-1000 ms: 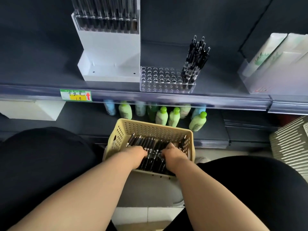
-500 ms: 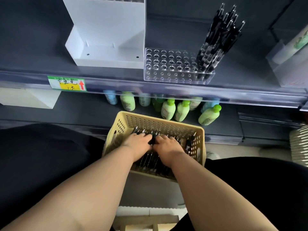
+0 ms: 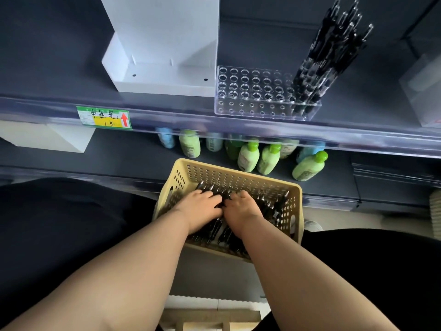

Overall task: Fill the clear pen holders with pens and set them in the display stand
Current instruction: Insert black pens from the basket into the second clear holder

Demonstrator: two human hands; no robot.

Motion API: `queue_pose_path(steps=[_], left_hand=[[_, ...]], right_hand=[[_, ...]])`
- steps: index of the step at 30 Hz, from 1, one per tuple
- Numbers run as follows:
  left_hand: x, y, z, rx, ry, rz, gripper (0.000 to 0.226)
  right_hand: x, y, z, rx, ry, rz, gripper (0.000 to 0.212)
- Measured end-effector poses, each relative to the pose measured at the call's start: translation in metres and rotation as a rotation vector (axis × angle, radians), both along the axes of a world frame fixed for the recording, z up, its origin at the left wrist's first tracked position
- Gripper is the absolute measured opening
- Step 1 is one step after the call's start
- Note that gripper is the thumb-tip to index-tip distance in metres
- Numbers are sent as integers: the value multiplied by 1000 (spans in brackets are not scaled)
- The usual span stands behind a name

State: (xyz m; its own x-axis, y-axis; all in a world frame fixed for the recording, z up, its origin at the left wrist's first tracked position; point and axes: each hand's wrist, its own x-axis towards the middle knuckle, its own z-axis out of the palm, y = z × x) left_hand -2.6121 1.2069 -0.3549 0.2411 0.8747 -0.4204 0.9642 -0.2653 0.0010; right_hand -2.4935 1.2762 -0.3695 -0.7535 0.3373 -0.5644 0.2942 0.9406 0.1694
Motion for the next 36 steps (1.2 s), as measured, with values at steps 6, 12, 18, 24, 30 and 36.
queue_pose_path(steps=[6,12,18,24,30,36], left_hand=[[1,-6,8,64,-132,200,46],[-4,-13,18,179,-259,457,42],[1,-11,20,174,-252,607,19],[9,-4,30,248,-407,744,27],[19,13,60,496,-698,868,25],[25,35,116,807,-757,906,21]], right_hand=[[1,-3,1,77,-55,73,43],[2,-4,1,62,-32,54,44],[13,-4,8,41,56,132,40],[26,-2,23,-57,406,-108,35],[21,8,67,-220,946,-643,19],[14,23,127,-247,1277,-721,19]])
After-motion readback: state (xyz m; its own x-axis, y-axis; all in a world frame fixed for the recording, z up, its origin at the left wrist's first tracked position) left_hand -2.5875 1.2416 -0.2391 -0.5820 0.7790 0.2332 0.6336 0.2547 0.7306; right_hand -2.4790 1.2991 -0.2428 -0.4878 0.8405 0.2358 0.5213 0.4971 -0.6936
